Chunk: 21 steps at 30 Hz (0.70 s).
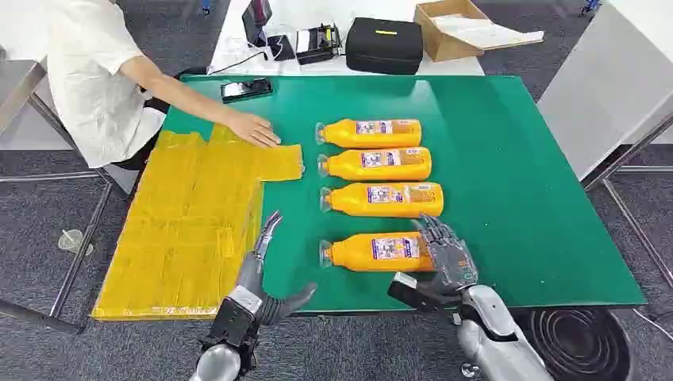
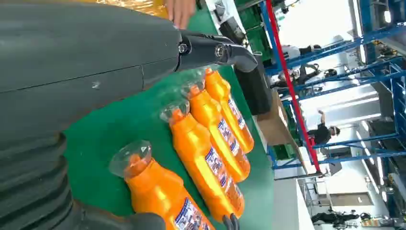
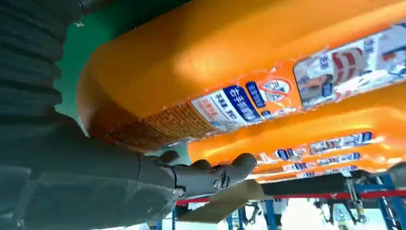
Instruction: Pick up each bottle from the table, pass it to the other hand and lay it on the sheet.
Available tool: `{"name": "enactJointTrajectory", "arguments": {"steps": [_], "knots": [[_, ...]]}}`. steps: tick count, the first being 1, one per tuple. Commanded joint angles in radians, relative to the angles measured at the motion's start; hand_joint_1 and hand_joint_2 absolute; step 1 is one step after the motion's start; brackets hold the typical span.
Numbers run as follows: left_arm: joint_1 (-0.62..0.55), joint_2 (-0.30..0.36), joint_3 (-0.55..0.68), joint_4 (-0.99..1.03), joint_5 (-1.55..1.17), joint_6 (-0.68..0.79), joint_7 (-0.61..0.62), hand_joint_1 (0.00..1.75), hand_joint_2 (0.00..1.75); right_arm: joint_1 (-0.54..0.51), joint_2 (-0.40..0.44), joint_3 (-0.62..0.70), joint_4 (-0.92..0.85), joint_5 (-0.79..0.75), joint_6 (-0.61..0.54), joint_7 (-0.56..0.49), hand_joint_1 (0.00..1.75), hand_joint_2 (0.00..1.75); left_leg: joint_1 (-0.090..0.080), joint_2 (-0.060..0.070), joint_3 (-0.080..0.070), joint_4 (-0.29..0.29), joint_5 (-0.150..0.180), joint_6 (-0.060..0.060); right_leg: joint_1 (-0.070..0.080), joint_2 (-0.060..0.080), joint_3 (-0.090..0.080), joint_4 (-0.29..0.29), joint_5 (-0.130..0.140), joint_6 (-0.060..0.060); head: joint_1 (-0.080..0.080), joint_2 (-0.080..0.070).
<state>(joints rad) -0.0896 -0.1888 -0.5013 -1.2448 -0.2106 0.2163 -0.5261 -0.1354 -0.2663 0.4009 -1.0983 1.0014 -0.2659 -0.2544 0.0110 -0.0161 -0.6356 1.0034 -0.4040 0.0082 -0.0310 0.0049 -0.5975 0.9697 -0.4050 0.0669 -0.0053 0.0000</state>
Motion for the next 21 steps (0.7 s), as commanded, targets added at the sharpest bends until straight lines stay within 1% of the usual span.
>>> {"name": "enactJointTrajectory", "arguments": {"steps": [1,2,6,7,8,9,10,11,12,13,16,19,21], "knots": [[-0.032,0.012,-0.021,0.061,0.0,-0.003,0.003,0.0,1.75,-0.056,0.016,0.039,0.113,0.001,0.008,0.005,0.0,1.75,0.0,0.001,0.003,-0.001,-0.001,0.0,0.001,0.0,0.003,-0.001,-0.001,-0.002,0.0,0.0],[-0.032,0.012,-0.021,0.061,0.0,-0.003,0.003,0.0,1.75,-0.056,0.016,0.039,0.113,0.001,0.008,0.005,0.0,1.75,0.001,0.002,0.006,0.0,-0.002,0.0,0.001,0.0,0.006,-0.001,-0.002,-0.004,0.0,0.0],[-0.032,0.013,-0.021,0.061,0.001,-0.003,0.003,0.0,1.75,-0.06,0.014,0.041,0.12,0.001,0.013,0.009,0.0,1.75,0.001,0.002,0.004,-0.001,-0.001,0.0,0.001,0.0,0.005,-0.001,-0.001,-0.003,0.0,0.0],[-0.032,0.013,-0.021,0.061,0.003,-0.003,0.003,0.0,1.75,-0.066,0.012,0.051,0.128,0.008,0.025,0.019,0.0,1.75,0.001,0.002,0.006,0.0,-0.002,0.0,0.002,0.0,0.007,-0.001,-0.002,-0.004,0.0,0.0],[-0.033,0.013,-0.021,0.062,0.005,-0.007,0.003,0.0,1.75,-0.071,0.006,0.065,0.137,-0.003,0.057,0.028,0.0,1.75,0.0,0.002,0.005,-0.001,-0.002,0.0,0.001,0.0,0.005,-0.001,-0.001,-0.003,0.0,0.0],[-0.034,0.014,-0.02,0.064,0.006,-0.008,0.003,0.0,1.75,-0.077,-0.001,0.076,0.145,-0.01,0.092,0.032,0.0,1.75,0.001,0.003,0.008,0.0,-0.003,0.0,0.002,0.001,0.008,-0.001,-0.002,-0.005,0.0,0.0],[-0.035,0.014,-0.021,0.066,0.008,-0.009,0.003,0.0,1.75,-0.083,-0.014,0.091,0.147,-0.019,0.12,0.04,0.65,1.75,0.001,0.002,0.005,-0.001,-0.002,0.0,0.001,0.001,0.005,-0.001,-0.001,-0.003,0.0,0.0],[-0.036,0.014,-0.021,0.067,0.009,-0.009,0.003,0.0,1.75,-0.085,-0.021,0.096,0.148,-0.02,0.128,0.043,1.75,1.75,0.001,0.003,0.007,0.0,-0.003,0.0,0.002,0.001,0.007,-0.001,-0.002,-0.004,0.0,0.0],[-0.038,0.013,-0.022,0.072,0.01,-0.01,0.003,0.0,1.75,-0.095,-0.037,0.117,0.153,-0.03,0.173,0.056,1.75,1.75,0.001,0.003,0.009,0.0,-0.004,0.0,0.002,0.001,0.009,-0.001,-0.003,-0.005,0.0,0.0],[-0.041,0.012,-0.021,0.076,0.014,-0.009,0.003,0.0,1.75,-0.104,-0.051,0.133,0.161,-0.05,0.21,0.067,1.75,1.75,0.001,0.002,0.007,0.0,-0.002,0.0,0.001,0.0,0.007,-0.001,-0.002,-0.004,0.0,0.0],[-0.048,0.009,-0.023,0.086,0.021,-0.012,0.002,0.0,1.75,-0.109,-0.075,0.154,0.164,-0.092,0.265,0.066,1.75,1.75,0.001,0.001,0.009,0.0,-0.002,0.0,0.002,-0.001,0.009,-0.001,-0.002,-0.004,0.0,0.0],[-0.064,0.004,-0.031,0.105,0.027,-0.013,-0.005,0.0,1.75,-0.085,-0.083,0.138,0.143,-0.207,0.325,0.0,1.75,1.75,0.001,-0.002,0.011,-0.001,0.0,0.0,0.001,-0.003,0.01,-0.002,-0.001,-0.003,0.0,0.0],[-0.076,0.002,-0.04,0.12,0.035,-0.018,-0.015,0.0,1.75,-0.07,-0.099,0.136,0.124,-0.278,0.372,-0.027,1.75,1.75,0.001,-0.002,0.013,-0.001,-0.001,0.0,0.002,-0.004,0.013,-0.002,-0.002,-0.005,0.0,0.0]]}}
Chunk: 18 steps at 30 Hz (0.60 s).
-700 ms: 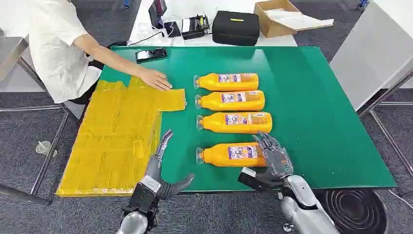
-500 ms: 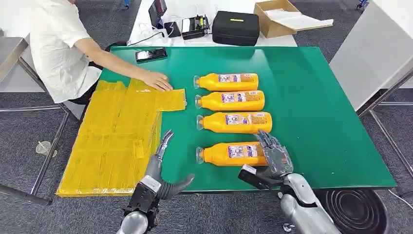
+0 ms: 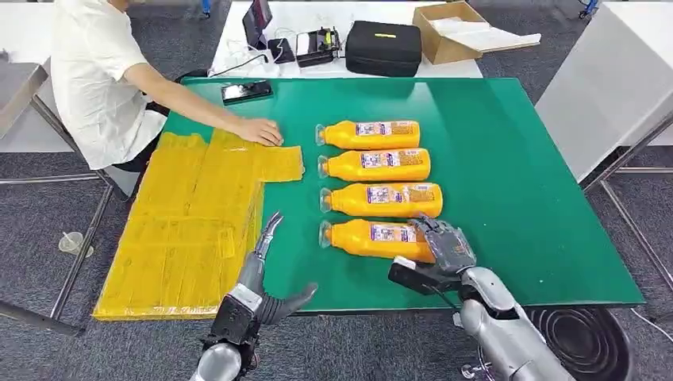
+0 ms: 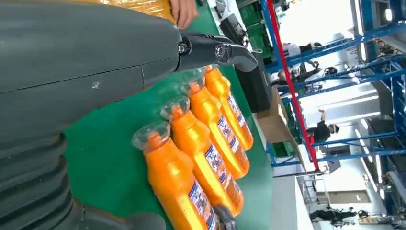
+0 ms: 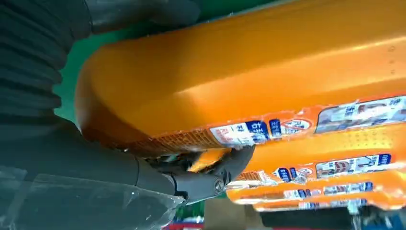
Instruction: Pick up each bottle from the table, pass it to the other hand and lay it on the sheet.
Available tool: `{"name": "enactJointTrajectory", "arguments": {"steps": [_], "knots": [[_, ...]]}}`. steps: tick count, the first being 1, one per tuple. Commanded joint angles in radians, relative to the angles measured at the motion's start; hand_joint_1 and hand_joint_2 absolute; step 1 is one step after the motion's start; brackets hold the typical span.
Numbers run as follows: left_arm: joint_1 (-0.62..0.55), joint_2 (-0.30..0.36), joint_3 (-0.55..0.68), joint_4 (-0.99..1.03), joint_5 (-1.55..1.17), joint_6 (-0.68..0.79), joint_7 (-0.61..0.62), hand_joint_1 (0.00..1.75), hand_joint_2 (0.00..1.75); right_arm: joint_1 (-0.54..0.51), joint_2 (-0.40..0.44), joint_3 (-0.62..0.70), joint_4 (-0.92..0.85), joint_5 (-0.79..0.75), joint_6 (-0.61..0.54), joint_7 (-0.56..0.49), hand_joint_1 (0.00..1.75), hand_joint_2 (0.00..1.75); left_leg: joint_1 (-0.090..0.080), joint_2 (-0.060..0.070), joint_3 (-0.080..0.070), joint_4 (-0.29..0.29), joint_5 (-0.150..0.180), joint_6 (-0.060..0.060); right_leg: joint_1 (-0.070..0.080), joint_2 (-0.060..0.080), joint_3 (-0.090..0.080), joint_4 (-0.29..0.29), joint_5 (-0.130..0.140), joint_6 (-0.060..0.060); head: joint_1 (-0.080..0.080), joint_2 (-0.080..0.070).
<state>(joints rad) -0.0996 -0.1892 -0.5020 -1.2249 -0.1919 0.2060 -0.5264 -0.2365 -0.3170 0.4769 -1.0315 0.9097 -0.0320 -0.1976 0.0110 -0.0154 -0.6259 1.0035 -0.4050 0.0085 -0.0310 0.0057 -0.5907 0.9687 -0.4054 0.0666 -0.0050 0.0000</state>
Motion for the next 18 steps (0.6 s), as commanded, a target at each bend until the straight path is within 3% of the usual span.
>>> {"name": "enactJointTrajectory", "arguments": {"steps": [1,9,18], "knots": [[-0.071,0.002,-0.043,0.105,0.021,-0.009,-0.02,0.0,1.75,0.036,-0.054,0.056,0.054,-0.221,0.16,-0.089,1.75,1.75,0.001,-0.004,0.002,-0.001,0.001,0.0,0.002,-0.005,0.005,-0.002,-0.001,-0.003,0.0,0.0],[-0.087,0.0,-0.061,0.113,0.045,-0.019,-0.03,0.0,1.75,0.063,-0.099,0.06,0.003,-0.324,0.211,-0.095,1.75,1.75,0.001,-0.004,0.008,-0.001,-0.001,0.0,0.002,-0.006,0.01,-0.002,-0.001,-0.004,0.0,0.0],[-0.087,0.0,-0.061,0.113,0.045,-0.019,-0.03,0.0,1.75,0.063,-0.099,0.06,0.003,-0.324,0.211,-0.095,1.75,1.75,0.001,-0.002,0.008,-0.001,-0.001,0.0,0.002,-0.004,0.01,-0.002,-0.001,-0.003,0.0,0.0]]}}
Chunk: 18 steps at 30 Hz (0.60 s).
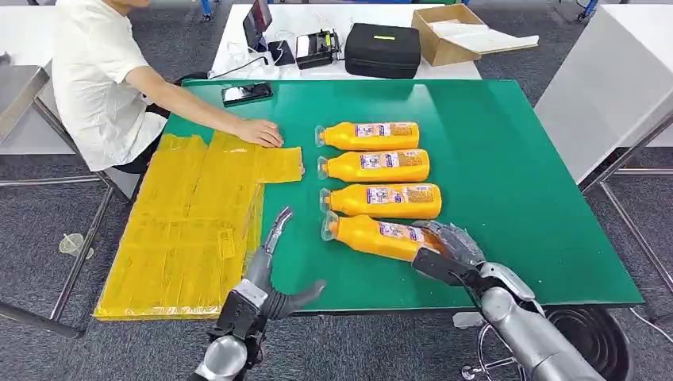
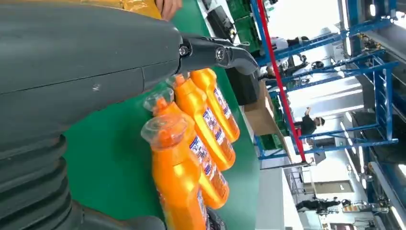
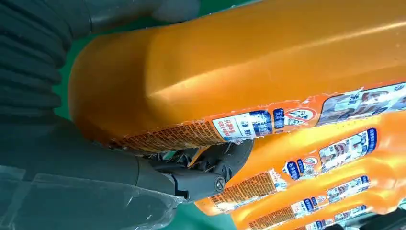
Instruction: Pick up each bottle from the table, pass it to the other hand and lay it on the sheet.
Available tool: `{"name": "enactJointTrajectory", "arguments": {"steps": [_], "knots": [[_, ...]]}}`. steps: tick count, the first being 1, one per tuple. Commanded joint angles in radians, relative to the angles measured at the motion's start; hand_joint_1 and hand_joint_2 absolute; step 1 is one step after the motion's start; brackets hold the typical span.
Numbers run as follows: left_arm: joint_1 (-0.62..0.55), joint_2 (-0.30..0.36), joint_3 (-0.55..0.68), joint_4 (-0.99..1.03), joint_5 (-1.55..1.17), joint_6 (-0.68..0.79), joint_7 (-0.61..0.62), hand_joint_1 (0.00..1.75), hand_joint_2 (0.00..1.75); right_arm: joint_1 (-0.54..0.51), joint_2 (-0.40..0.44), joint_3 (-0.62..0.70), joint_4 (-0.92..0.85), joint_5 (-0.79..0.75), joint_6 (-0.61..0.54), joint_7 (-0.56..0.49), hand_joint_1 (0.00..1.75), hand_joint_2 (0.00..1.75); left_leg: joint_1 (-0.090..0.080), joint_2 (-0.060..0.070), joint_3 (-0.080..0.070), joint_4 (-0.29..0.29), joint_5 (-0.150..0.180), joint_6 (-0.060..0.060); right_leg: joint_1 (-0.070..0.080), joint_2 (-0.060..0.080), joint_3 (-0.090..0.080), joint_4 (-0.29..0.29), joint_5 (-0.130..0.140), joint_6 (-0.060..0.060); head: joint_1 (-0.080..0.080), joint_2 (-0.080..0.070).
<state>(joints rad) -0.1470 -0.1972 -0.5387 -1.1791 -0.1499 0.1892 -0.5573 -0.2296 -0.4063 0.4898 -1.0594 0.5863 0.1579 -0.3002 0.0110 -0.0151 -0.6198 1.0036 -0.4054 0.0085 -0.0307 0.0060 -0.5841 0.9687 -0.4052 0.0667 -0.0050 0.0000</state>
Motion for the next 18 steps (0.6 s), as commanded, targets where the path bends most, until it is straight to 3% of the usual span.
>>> {"name": "enactJointTrajectory", "arguments": {"steps": [1,4,10,13,18], "knots": [[-0.04,0.009,-0.026,0.068,0.005,-0.003,-0.001,0.0,1.75,0.056,-0.008,0.048,0.03,-0.009,0.025,0.005,1.75,1.75,0.001,-0.002,0.002,-0.001,0.0,0.0,0.001,-0.004,0.004,-0.002,-0.001,-0.003,0.0,0.0],[-0.043,0.004,-0.023,0.067,0.018,0.001,-0.007,0.0,1.75,0.072,0.01,0.026,0.007,-0.074,0.034,-0.045,1.75,1.75,0.001,-0.003,0.002,-0.001,0.0,0.0,0.002,-0.004,0.004,-0.002,-0.001,-0.003,0.0,0.0],[-0.026,-0.041,0.065,0.087,0.369,-0.189,0.142,0.0,1.75,0.148,0.176,-0.082,-0.141,-0.199,-0.035,-0.195,1.75,1.75,0.002,0.001,0.001,-0.001,-0.001,-0.001,0.002,0.0,0.003,-0.001,0.0,-0.003,0.0,0.0],[-0.042,-0.021,0.048,0.151,0.551,-0.369,0.229,0.0,1.75,0.119,0.262,-0.081,-0.167,-0.244,-0.036,-0.248,1.75,1.75,0.002,0.004,0.002,-0.002,-0.002,-0.001,0.003,0.002,0.003,-0.001,-0.001,-0.005,0.0,0.0],[-0.111,-0.023,-0.013,0.273,0.65,-0.393,0.294,0.0,1.75,0.041,0.36,-0.002,-0.079,-0.253,-0.047,-0.278,1.75,1.75,0.001,0.007,-0.001,-0.001,-0.002,-0.001,0.003,0.005,-0.001,0.001,-0.001,-0.007,-0.002,0.0]]}}
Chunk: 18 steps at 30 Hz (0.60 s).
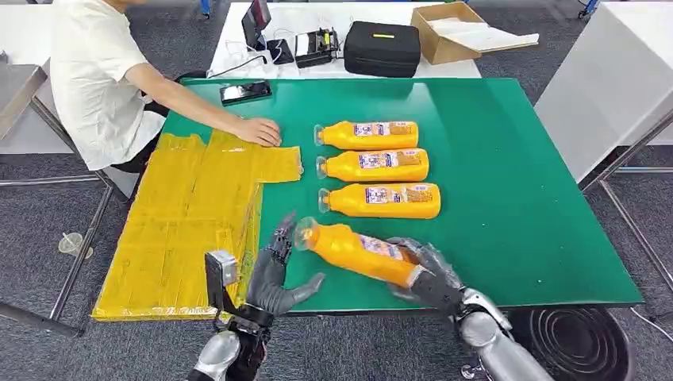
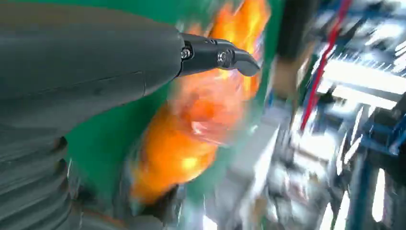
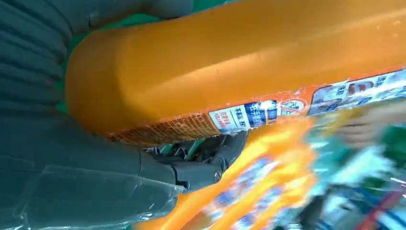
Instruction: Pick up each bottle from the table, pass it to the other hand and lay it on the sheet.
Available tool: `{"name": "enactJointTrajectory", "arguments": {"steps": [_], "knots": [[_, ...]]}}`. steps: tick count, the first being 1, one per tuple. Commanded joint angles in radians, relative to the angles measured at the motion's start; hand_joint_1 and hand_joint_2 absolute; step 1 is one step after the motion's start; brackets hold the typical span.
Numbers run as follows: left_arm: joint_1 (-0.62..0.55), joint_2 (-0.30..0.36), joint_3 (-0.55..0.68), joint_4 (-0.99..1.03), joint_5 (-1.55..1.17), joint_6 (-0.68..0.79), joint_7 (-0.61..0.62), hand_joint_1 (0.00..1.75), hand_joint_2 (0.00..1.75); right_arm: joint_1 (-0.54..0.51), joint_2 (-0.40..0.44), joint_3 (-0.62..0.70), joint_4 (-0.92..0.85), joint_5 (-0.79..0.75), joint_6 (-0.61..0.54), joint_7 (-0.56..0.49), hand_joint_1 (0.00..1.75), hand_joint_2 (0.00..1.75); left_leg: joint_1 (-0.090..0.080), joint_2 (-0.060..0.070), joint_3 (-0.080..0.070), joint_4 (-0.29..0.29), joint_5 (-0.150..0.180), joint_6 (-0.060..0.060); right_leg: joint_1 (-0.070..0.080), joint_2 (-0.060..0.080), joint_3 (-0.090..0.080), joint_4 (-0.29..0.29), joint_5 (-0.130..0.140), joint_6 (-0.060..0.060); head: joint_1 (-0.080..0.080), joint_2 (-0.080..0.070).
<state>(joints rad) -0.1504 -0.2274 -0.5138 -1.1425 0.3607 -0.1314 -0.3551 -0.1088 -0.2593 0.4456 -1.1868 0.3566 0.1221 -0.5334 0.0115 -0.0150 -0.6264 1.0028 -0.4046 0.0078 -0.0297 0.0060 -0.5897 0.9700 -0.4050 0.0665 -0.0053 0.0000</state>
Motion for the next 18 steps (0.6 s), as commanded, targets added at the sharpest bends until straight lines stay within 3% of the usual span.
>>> {"name": "enactJointTrajectory", "arguments": {"steps": [1,11,12,13,18], "knots": [[-0.111,0.007,-0.043,0.241,0.149,-0.071,0.095,0.0,1.75,-0.083,0.217,0.047,0.055,-0.024,-0.019,-0.049,1.75,1.75,0.001,0.005,0.001,0.0,-0.001,0.0,0.001,0.004,-0.001,-0.001,0.001,-0.002,-0.001,0.0],[-0.124,-0.002,-0.036,0.252,0.213,-0.052,0.114,0.0,1.75,-0.098,0.25,0.078,0.09,-0.028,-0.047,-0.07,1.75,1.75,0.001,0.005,0.004,-0.001,-0.001,-0.001,0.001,0.004,0.003,-0.002,0.0,-0.004,0.0,0.0],[-0.125,-0.011,-0.023,0.219,0.248,0.024,0.074,0.0,1.75,-0.08,0.271,0.094,0.087,-0.042,-0.096,-0.085,1.75,1.75,0.0,0.002,0.0,-0.001,0.001,0.0,0.0,0.002,0.001,-0.001,0.0,-0.002,0.001,0.0],[-0.097,0.012,-0.056,0.083,0.336,-0.03,0.064,0.0,1.75,-0.103,0.279,0.153,0.161,-0.065,-0.106,-0.087,1.75,1.75,0.001,0.005,0.001,0.0,-0.001,-0.001,0.001,0.003,0.0,0.0,0.0,-0.004,0.001,0.0],[-0.081,0.006,-0.045,0.04,0.37,-0.057,0.051,0.0,1.75,-0.115,0.291,0.167,0.192,-0.062,-0.106,-0.091,1.75,1.75,0.0,-0.001,-0.004,0.0,0.001,-0.001,0.0,-0.001,-0.003,0.0,-0.001,-0.002,0.0,0.0]]}}
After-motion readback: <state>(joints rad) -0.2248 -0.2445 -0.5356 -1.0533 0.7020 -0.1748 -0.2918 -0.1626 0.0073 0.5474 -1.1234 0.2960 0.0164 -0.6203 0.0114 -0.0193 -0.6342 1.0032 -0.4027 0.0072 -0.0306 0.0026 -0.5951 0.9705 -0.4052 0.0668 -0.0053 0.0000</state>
